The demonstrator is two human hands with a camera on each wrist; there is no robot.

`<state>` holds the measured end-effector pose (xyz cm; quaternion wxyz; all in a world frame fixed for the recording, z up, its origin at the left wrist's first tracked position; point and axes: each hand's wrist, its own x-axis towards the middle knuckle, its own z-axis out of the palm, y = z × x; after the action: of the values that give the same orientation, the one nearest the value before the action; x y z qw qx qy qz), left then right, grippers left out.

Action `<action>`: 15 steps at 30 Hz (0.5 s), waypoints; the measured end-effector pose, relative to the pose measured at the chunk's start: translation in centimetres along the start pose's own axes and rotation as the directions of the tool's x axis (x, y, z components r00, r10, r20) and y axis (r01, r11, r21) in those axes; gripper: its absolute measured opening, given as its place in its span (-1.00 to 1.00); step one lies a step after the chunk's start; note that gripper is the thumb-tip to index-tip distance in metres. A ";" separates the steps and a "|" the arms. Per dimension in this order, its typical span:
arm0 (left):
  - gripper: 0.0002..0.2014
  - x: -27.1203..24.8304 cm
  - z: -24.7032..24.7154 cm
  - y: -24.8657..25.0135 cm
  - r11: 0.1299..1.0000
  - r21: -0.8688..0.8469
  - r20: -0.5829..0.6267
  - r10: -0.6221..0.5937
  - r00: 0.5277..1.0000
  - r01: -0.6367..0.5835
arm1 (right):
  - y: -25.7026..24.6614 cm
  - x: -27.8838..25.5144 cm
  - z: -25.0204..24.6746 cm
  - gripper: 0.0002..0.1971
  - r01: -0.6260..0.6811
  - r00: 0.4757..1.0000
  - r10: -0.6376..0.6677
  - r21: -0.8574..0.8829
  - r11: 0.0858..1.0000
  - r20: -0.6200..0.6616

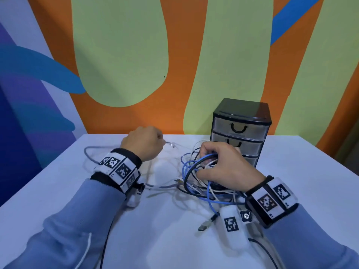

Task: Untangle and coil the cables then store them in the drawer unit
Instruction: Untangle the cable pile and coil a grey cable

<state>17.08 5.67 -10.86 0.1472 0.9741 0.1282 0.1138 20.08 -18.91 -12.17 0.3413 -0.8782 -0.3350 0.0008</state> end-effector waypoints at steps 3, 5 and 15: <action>-0.73 -0.6 -0.2 1.0 0.915 -0.398 -0.051 0.052 0.997 -0.068 | 0.2 -0.1 0.0 -0.56 -0.006 0.999 0.006 -0.021 1.000 0.043; -0.72 -1.1 -0.3 1.3 0.803 -0.595 -0.023 0.021 1.000 -0.031 | 0.1 -0.1 0.1 -0.42 0.015 0.996 -0.014 -0.015 1.000 0.086; -0.82 -1.7 0.7 0.3 0.989 -0.145 0.045 0.006 0.999 0.001 | 0.2 0.1 0.9 -0.56 0.037 0.981 -0.046 0.048 0.998 0.189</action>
<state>15.73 4.71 -11.71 0.2206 0.9633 0.1150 0.1007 20.09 -18.41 -12.90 0.3269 -0.8592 -0.3843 0.0849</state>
